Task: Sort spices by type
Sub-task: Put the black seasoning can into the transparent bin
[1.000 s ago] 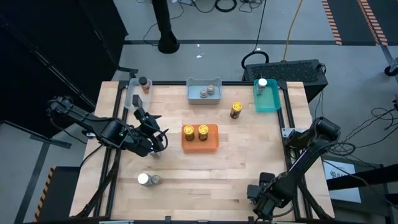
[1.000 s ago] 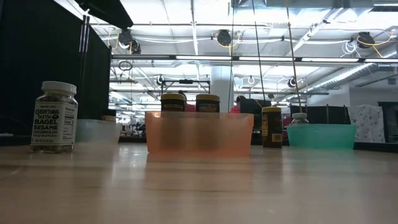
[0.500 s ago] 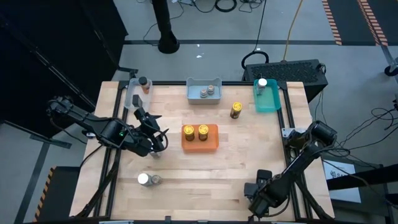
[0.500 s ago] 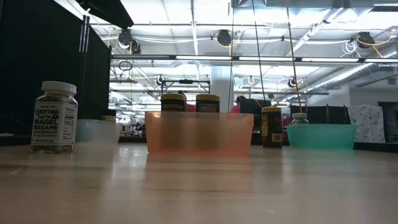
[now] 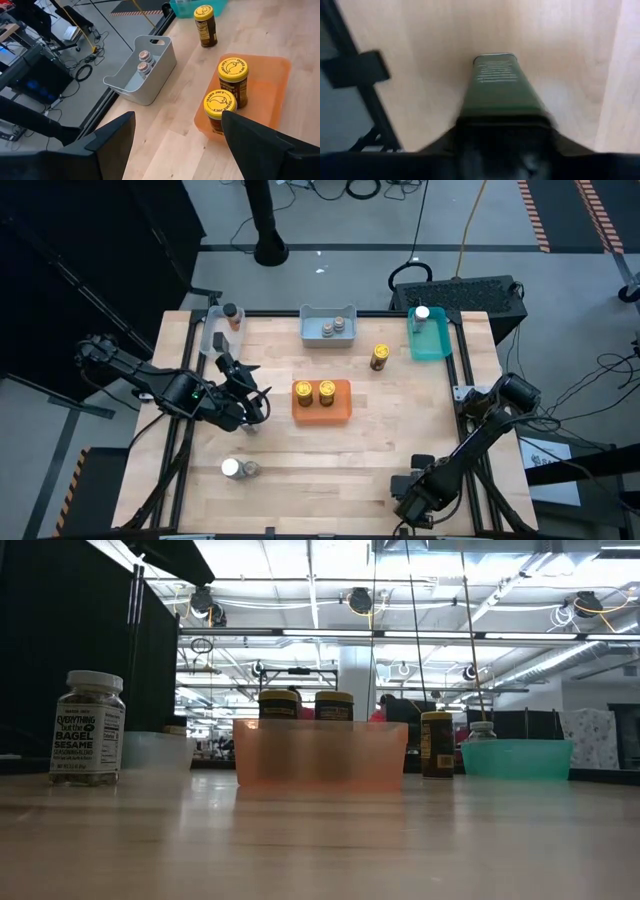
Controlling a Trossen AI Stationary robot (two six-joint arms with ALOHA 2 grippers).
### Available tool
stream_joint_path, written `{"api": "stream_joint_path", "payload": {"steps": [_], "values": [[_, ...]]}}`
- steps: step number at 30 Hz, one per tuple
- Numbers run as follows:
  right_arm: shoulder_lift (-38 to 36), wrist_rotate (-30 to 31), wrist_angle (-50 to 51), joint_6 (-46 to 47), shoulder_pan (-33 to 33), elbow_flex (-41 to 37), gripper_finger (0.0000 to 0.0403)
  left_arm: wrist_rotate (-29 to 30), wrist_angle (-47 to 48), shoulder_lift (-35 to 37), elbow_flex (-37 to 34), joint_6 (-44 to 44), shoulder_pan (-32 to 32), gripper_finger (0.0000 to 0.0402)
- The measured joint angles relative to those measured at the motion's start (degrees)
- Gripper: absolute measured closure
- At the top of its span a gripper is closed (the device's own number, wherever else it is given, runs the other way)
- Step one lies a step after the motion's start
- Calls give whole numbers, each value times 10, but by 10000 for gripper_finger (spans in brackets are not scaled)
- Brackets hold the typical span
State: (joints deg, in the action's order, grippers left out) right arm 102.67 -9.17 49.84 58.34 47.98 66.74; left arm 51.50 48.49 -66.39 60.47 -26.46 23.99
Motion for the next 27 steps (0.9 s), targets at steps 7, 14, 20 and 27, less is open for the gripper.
{"api": "stream_joint_path", "payload": {"steps": [7,14,20,27], "values": [[-2,-47,59,-74,-51,54,308,-3,0,0,0,2,0,100],[-2,-19,228,-157,-128,176,308,-30,-22,0,0,31,0,100],[-2,176,297,-309,-218,289,308,-140,-131,-7,0,146,4,100],[-2,308,141,-537,-315,334,308,-200,-205,-42,0,230,12,100]]}}
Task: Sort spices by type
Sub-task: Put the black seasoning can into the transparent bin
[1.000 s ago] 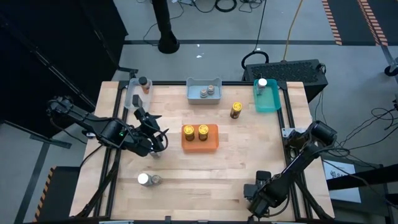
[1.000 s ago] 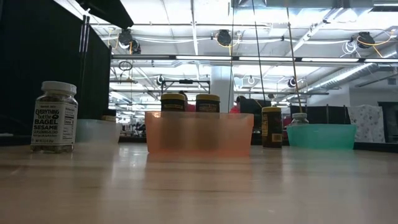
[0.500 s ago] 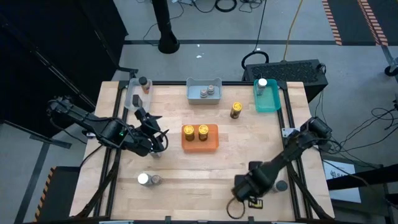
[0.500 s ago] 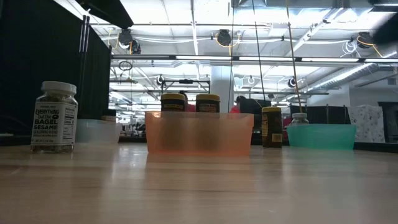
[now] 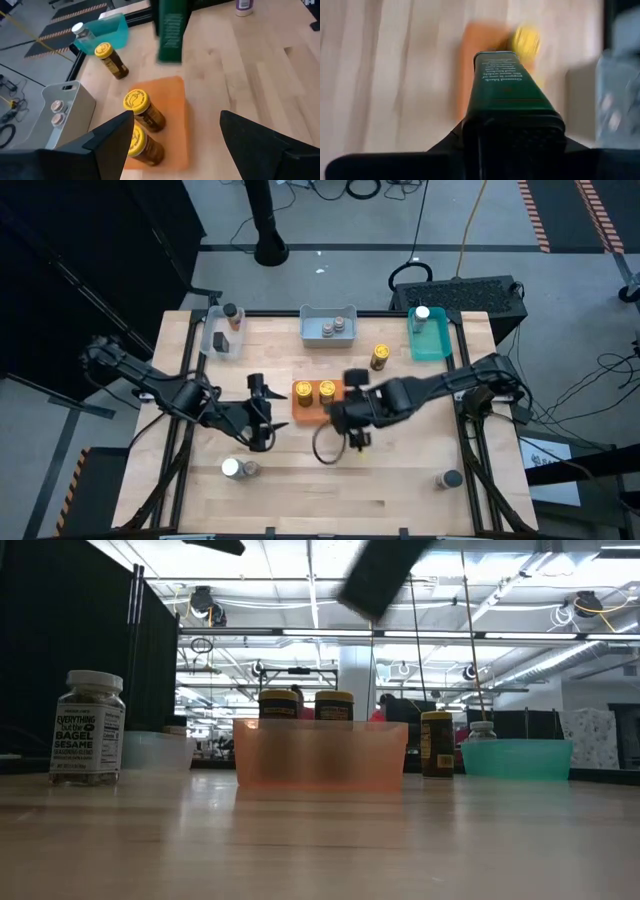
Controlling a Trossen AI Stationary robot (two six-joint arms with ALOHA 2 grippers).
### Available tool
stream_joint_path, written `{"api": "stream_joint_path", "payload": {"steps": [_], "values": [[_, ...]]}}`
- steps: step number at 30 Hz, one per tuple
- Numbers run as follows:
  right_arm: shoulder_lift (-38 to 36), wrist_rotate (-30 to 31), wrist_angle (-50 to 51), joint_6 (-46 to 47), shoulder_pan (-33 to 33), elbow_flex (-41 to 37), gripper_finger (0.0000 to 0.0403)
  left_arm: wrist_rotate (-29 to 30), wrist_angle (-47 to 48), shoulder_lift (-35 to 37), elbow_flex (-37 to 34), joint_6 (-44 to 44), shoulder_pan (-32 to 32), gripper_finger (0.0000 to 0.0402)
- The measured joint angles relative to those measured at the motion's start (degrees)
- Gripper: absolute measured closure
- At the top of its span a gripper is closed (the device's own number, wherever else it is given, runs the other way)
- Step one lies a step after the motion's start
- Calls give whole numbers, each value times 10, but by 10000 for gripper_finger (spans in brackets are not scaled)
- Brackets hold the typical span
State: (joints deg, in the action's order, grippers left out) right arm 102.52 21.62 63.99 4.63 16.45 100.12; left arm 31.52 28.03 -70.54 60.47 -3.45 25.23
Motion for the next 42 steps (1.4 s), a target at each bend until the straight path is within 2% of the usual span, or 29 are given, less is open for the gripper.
{"api": "stream_joint_path", "payload": {"steps": [4,8,12,23,30,34,40,42], "values": [[0,34,-80,-112,-21,0,308,7,-24,-22,0,19,-10,100],[6,74,-142,-195,-31,0,308,74,-52,-38,0,27,-26,100],[17,89,-181,-252,-38,0,308,89,-55,-44,0,52,-48,100],[53,88,-247,-309,-58,-1,308,20,-75,-43,0,104,-86,100],[53,85,-275,-337,-59,0,308,15,-59,-46,0,101,-104,105],[53,85,-274,-338,-59,0,308,15,-59,-49,0,114,-100,147],[53,84,-275,-319,-61,0,308,25,-50,-49,0,125,-101,268],[53,80,-275,-309,-64,0,307,26,-50,-49,0,126,-100,272]]}}
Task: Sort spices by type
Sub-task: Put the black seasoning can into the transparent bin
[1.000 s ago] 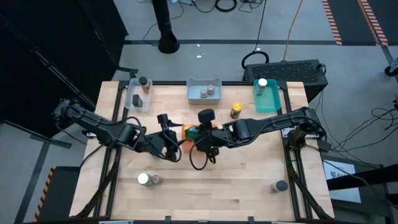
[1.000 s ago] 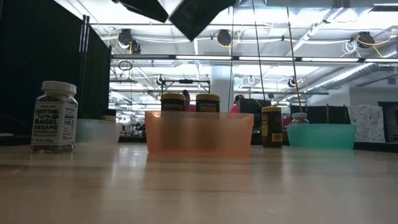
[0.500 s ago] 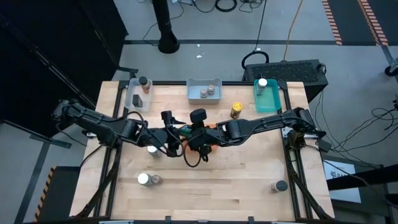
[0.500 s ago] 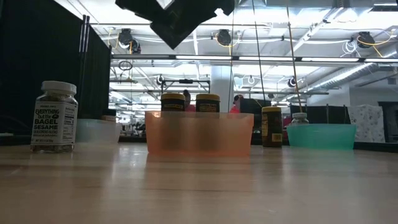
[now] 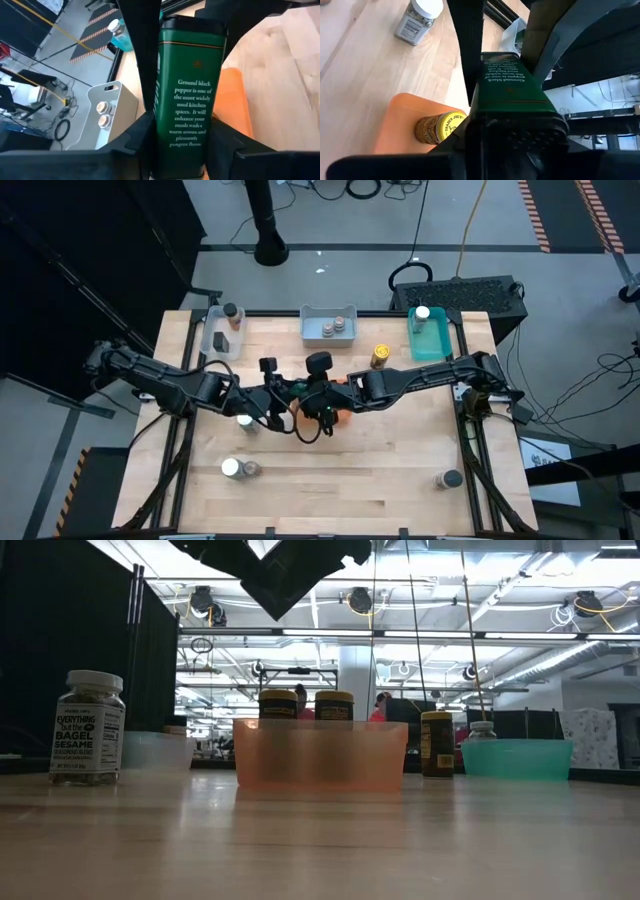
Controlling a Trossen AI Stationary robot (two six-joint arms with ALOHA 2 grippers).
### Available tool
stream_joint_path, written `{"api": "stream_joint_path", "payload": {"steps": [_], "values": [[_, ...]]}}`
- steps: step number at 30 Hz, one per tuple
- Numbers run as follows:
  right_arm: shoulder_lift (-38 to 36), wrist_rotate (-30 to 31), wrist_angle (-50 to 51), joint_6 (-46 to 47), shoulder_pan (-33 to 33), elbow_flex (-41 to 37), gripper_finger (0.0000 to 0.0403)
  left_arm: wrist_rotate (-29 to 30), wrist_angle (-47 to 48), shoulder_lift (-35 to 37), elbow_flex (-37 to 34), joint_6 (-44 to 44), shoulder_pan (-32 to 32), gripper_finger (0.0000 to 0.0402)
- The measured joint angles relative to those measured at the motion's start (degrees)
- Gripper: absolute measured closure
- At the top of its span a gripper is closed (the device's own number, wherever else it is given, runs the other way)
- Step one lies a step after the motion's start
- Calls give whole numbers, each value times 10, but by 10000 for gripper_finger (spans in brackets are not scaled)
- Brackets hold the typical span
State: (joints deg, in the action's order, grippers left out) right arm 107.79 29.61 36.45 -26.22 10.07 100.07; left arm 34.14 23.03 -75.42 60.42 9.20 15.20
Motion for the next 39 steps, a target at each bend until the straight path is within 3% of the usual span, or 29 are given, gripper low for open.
{"api": "stream_joint_path", "payload": {"steps": [2,7,10,15,19,25,32,35,39], "values": [[0,-4,1,5,-3,0,283,3,-2,0,0,-7,0,272],[-14,-24,26,23,-3,0,169,11,-2,0,0,-29,-1,275],[-29,-27,31,36,-3,0,121,12,-5,0,-2,-33,0,275],[-74,-33,92,88,-9,0,94,17,-78,2,-42,-31,12,275],[-136,-105,86,129,-23,-40,95,19,-182,3,-82,-9,35,275],[-247,-133,-142,103,-25,-246,103,17,-320,5,-111,70,74,275],[-336,-133,-523,48,4,-489,103,-11,-361,31,-113,119,87,275],[-343,-135,-597,35,16,-531,103,-43,-377,33,-113,136,82,275],[-336,-157,-615,33,24,-536,103,-103,-424,33,-113,160,69,275]]}}
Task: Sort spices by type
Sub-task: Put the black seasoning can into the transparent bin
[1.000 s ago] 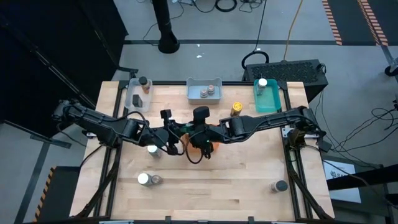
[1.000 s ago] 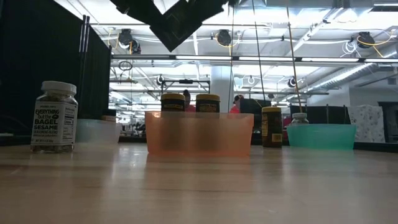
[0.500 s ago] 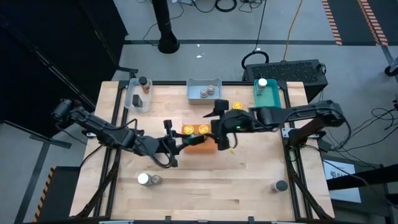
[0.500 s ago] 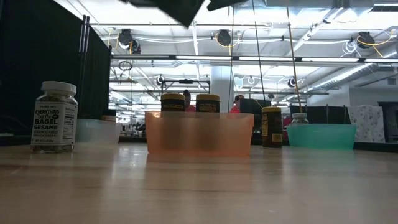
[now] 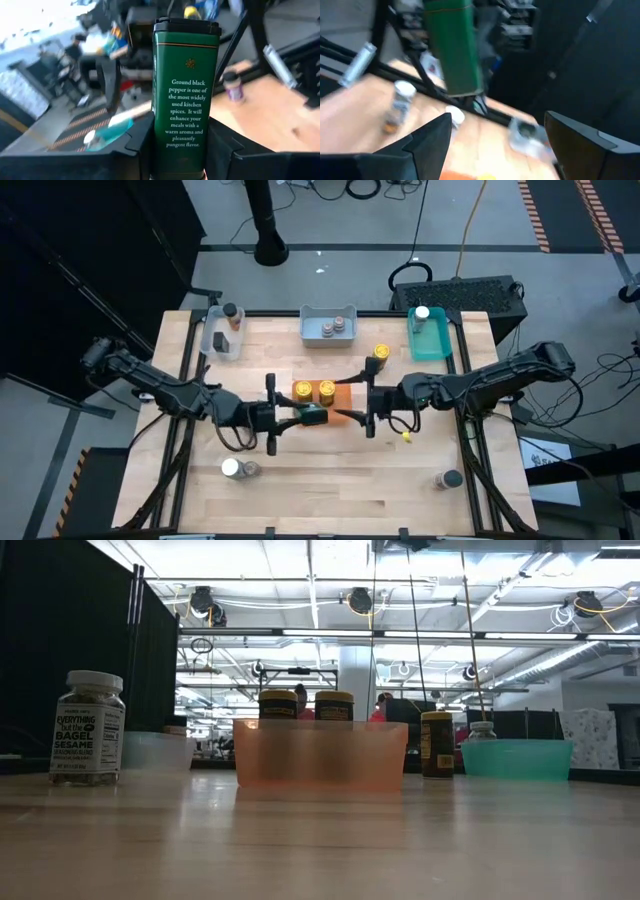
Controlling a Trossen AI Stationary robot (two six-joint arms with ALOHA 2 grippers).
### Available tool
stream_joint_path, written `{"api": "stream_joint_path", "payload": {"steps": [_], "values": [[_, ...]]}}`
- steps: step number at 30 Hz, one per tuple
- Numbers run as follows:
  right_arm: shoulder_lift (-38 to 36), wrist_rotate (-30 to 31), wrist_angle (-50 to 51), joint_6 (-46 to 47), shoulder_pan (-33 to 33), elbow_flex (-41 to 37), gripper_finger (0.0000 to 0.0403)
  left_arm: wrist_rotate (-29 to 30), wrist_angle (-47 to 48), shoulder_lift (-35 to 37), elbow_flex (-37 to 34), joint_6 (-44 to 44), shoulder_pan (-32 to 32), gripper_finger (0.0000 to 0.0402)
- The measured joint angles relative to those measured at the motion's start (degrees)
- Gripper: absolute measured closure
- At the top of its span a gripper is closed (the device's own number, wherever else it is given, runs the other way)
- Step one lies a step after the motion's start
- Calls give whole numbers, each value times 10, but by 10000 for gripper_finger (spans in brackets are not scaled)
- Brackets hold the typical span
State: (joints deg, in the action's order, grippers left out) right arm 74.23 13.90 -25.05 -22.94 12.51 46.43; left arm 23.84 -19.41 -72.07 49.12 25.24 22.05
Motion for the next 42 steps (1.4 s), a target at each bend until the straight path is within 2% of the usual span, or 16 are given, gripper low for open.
{"api": "stream_joint_path", "payload": {"steps": [2,8,14,19,24,29,36,39,42], "values": [[7,-24,-15,0,0,0,103,-36,-30,-1,0,10,-12,275],[12,-38,-56,1,2,0,103,-121,-89,-2,0,26,-39,275],[14,-68,-107,-3,8,0,103,-125,-102,-20,0,10,-70,275],[26,-62,-123,-4,7,0,103,-134,-163,-52,0,-9,-88,275],[32,-60,-130,-4,4,0,116,-134,-167,-60,0,-8,-90,275],[32,-60,-127,-1,-2,0,154,-137,-166,-60,0,-9,-89,275],[32,-62,-129,-2,-2,0,259,-138,-157,-61,0,-10,-89,275],[32,-63,-129,-7,-2,0,302,-138,-162,-64,0,-11,-89,253],[32,-63,-129,-8,-3,0,312,-138,-162,-65,0,-12,-89,240]]}}
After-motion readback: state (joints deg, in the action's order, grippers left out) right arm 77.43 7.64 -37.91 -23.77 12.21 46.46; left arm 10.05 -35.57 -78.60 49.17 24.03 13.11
